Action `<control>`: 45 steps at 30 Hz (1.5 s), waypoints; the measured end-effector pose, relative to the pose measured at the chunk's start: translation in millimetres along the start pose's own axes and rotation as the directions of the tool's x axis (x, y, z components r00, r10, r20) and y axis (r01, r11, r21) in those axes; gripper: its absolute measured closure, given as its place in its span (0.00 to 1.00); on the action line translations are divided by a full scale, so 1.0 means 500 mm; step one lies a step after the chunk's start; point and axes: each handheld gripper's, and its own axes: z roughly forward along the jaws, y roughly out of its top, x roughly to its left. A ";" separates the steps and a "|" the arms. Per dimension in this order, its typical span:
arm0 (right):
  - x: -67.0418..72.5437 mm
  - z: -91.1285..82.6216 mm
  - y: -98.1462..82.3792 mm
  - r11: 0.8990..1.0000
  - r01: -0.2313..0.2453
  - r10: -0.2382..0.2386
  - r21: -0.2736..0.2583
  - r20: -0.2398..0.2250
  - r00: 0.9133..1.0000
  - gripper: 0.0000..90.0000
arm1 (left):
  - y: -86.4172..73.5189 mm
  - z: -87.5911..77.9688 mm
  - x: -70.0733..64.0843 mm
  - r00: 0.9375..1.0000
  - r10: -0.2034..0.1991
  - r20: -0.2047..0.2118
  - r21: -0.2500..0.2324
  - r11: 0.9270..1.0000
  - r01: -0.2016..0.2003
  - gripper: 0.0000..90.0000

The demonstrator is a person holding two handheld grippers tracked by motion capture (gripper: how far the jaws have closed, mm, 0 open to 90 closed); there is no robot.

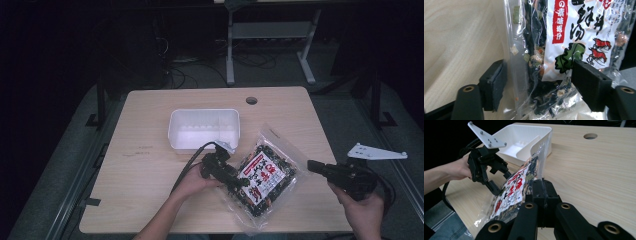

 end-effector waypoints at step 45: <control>-0.077 0.090 -0.015 0.997 -0.063 0.059 -0.041 -0.087 0.994 0.55 | -0.032 -0.043 -0.051 0.969 0.218 -0.117 -0.031 0.974 -0.223 0.77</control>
